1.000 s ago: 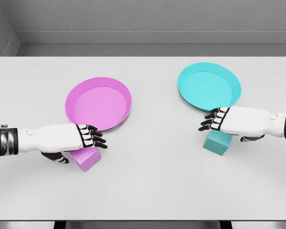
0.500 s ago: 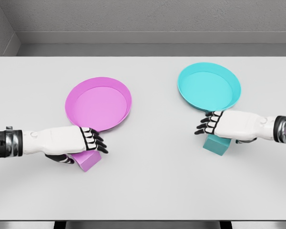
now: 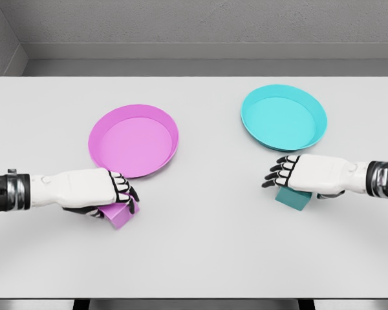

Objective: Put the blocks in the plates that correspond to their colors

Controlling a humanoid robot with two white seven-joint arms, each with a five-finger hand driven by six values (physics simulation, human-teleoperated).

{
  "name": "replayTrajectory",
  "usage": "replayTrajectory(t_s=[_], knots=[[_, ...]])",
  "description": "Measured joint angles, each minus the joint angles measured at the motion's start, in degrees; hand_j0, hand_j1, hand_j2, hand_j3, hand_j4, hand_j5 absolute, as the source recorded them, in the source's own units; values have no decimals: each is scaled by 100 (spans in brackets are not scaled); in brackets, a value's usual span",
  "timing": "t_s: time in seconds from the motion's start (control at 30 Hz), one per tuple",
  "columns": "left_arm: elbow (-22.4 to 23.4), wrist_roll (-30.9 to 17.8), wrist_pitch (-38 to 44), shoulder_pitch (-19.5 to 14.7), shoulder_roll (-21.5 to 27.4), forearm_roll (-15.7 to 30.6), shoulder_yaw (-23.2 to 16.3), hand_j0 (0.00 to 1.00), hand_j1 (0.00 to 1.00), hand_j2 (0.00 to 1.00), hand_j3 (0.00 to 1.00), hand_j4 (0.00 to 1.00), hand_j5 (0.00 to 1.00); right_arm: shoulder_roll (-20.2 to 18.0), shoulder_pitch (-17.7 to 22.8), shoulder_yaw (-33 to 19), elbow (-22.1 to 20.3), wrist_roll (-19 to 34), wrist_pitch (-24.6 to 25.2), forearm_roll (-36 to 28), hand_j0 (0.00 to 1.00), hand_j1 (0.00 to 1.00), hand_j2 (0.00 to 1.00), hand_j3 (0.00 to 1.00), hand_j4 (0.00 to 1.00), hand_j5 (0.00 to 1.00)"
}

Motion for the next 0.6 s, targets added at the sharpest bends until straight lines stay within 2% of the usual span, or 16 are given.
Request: replayTrajectory(t_s=[0.1,0.2,0.3,0.4,0.53,0.6], knots=[[0,7,1,-70,29,6,-1,41,41,41,41,41,41,28,9,2,19,0,0,51,92,92,92,92,92,92],[0,11,1,-158,53,25,3,32,32,32,32,32,32,44,9,5,26,0,0,70,85,85,85,85,85,85],[-4,13,0,-308,130,139,7,32,32,32,32,32,32,51,9,12,28,0,0,76,78,78,78,78,78,78],[0,14,1,-518,338,446,32,33,33,33,33,33,33,54,9,14,29,0,0,79,73,73,73,73,73,73],[168,10,1,-975,510,849,42,33,33,33,33,33,33,53,9,4,27,-2,-2,94,60,60,60,60,60,60],[497,4,-4,-1335,395,958,33,33,33,33,33,33,33,51,9,0,26,-4,0,96,59,59,59,59,59,59]])
